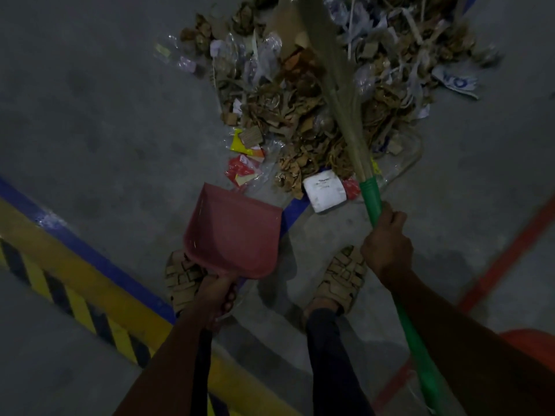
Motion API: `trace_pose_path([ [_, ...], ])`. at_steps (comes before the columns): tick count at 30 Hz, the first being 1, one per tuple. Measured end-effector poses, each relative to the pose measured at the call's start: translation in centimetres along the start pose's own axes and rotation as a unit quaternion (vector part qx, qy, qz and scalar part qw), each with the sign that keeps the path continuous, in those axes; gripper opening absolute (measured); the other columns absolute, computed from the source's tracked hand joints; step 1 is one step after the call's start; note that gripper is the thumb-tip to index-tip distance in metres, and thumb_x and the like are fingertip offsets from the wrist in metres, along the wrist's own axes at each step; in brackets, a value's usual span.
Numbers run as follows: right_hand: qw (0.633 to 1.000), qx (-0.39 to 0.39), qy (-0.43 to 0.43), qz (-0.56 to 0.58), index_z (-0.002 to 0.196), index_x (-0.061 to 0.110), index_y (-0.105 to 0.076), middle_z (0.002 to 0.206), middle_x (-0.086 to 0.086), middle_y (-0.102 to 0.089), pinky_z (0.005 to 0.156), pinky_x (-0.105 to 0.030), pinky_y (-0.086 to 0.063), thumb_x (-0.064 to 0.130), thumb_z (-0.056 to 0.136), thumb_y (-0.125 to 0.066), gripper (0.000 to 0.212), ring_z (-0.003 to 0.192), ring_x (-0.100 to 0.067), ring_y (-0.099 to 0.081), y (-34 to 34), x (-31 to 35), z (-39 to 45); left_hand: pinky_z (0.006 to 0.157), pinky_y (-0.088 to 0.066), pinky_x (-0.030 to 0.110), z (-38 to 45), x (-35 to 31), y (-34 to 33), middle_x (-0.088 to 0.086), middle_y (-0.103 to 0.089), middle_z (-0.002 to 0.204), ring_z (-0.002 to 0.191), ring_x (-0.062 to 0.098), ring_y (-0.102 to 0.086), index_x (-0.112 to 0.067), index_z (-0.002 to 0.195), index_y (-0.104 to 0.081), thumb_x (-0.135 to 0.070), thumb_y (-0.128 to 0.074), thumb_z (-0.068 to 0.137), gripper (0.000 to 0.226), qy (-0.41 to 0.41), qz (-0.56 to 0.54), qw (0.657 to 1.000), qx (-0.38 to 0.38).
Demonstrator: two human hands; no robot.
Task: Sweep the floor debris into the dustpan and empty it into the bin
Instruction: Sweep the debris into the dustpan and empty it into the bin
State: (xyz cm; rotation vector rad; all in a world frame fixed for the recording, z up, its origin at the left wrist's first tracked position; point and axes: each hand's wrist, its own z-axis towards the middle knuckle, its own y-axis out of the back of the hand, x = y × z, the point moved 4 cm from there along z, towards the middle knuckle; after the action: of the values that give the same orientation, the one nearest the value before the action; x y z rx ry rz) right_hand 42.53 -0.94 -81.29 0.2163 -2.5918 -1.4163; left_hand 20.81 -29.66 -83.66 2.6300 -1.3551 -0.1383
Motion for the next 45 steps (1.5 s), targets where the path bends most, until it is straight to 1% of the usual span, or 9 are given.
trace_pose_path([
  [4, 0.999, 0.050, 0.012, -0.005, 0.126, 0.006, -0.036, 0.119, -0.017, -0.043, 0.069, -0.040, -0.041, 0.015, 0.083, -0.063, 0.051, 0.089, -0.042, -0.060, -1.9, 1.4, -1.2, 0.035, -0.021, 0.013, 1.2, -1.3, -0.3, 0.000, -0.042, 0.043, 0.028, 0.009, -0.032, -0.013, 0.064, -0.053, -0.029, -0.066, 0.093, 0.035, -0.001, 0.013, 1.000, 0.020],
  [8, 0.997, 0.063, 0.023, 0.030, 0.121, 0.003, -0.040, 0.110, -0.018, -0.054, 0.071, -0.036, -0.039, 0.014, 0.079, -0.064, 0.050, 0.094, -0.039, -0.060, -4.4, 1.9, -3.8, 0.038, -0.023, 0.013, 2.9, -3.5, 0.1, 0.000, -0.042, 0.045, 0.031, 0.011, -0.032, -0.014, 0.069, -0.056, -0.030, -0.067, 0.093, 0.031, -0.024, 0.045, 0.998, 0.038],
  [13, 0.985, -0.008, -0.048, 0.167, 0.146, 0.012, -0.030, 0.124, -0.014, -0.057, 0.082, -0.039, -0.046, 0.018, 0.087, -0.058, 0.065, 0.099, -0.038, -0.061, -5.1, 0.7, -5.6, 0.037, -0.022, 0.015, 4.1, -6.1, 1.2, 0.002, -0.039, 0.047, 0.031, 0.012, -0.030, -0.011, 0.068, -0.052, -0.017, -0.058, 0.096, 0.029, -0.041, 0.088, 0.994, 0.059],
  [16, 0.982, -0.097, -0.046, 0.156, 0.149, 0.019, -0.026, 0.127, -0.013, -0.054, 0.079, -0.042, -0.047, 0.008, 0.092, -0.055, 0.066, 0.093, -0.040, -0.062, -4.3, -0.2, -4.7, 0.036, -0.022, 0.015, 4.5, -6.6, 2.2, 0.002, -0.037, 0.045, 0.030, 0.012, -0.029, -0.010, 0.066, -0.049, -0.013, -0.055, 0.095, 0.030, -0.040, 0.101, 0.991, 0.073],
  [21, 0.984, -0.114, -0.021, 0.138, 0.156, 0.018, -0.015, 0.136, -0.016, -0.045, 0.081, -0.047, -0.048, 0.020, 0.097, -0.054, 0.071, 0.102, -0.040, -0.057, -2.4, -1.4, -1.9, 0.037, -0.018, 0.015, 4.1, -4.3, 3.7, 0.001, -0.035, 0.048, 0.033, 0.011, -0.027, -0.013, 0.070, -0.047, -0.017, -0.051, 0.096, 0.026, -0.025, 0.069, 0.994, 0.079],
  [28, 0.984, -0.113, -0.014, 0.138, 0.154, 0.021, -0.018, 0.138, -0.015, -0.046, 0.088, -0.050, -0.050, 0.026, 0.098, -0.053, 0.066, 0.111, -0.042, -0.056, -3.1, -0.6, -0.9, 0.042, -0.014, 0.015, 2.7, 3.0, 4.6, 0.003, -0.035, 0.044, 0.029, 0.012, -0.025, -0.010, 0.065, -0.049, -0.022, -0.051, 0.099, 0.036, -0.014, 0.026, 0.998, 0.056],
  [33, 0.990, -0.091, 0.022, 0.102, 0.147, 0.008, -0.030, 0.133, -0.017, -0.044, 0.071, -0.044, -0.049, 0.013, 0.093, -0.057, 0.061, 0.099, -0.042, -0.059, -5.1, 0.4, -1.4, 0.039, -0.019, 0.015, 2.8, 5.6, 3.7, 0.004, -0.037, 0.046, 0.031, 0.014, -0.028, -0.009, 0.067, -0.052, -0.028, -0.057, 0.097, 0.036, 0.019, 0.045, 0.997, 0.057],
  [37, 0.989, -0.077, 0.023, 0.124, 0.143, 0.008, -0.032, 0.135, -0.015, -0.042, 0.076, -0.044, -0.049, 0.006, 0.090, -0.056, 0.058, 0.103, -0.040, -0.057, -5.8, 0.6, -1.1, 0.037, -0.016, 0.014, 3.3, 4.5, 3.2, 0.002, -0.035, 0.046, 0.029, 0.012, -0.027, -0.011, 0.069, -0.051, -0.026, -0.054, 0.098, 0.033, 0.032, 0.045, 0.997, 0.053],
  [45, 0.981, -0.053, 0.020, 0.184, 0.150, 0.016, -0.025, 0.140, -0.011, -0.042, 0.088, -0.048, -0.051, 0.003, 0.089, -0.055, 0.069, 0.115, -0.035, -0.054, -7.3, 0.3, 0.3, 0.036, -0.017, 0.016, 5.7, -1.3, 4.2, 0.001, -0.034, 0.045, 0.031, 0.010, -0.026, -0.013, 0.067, -0.047, -0.020, -0.050, 0.099, 0.033, 0.026, 0.073, 0.994, 0.073],
])
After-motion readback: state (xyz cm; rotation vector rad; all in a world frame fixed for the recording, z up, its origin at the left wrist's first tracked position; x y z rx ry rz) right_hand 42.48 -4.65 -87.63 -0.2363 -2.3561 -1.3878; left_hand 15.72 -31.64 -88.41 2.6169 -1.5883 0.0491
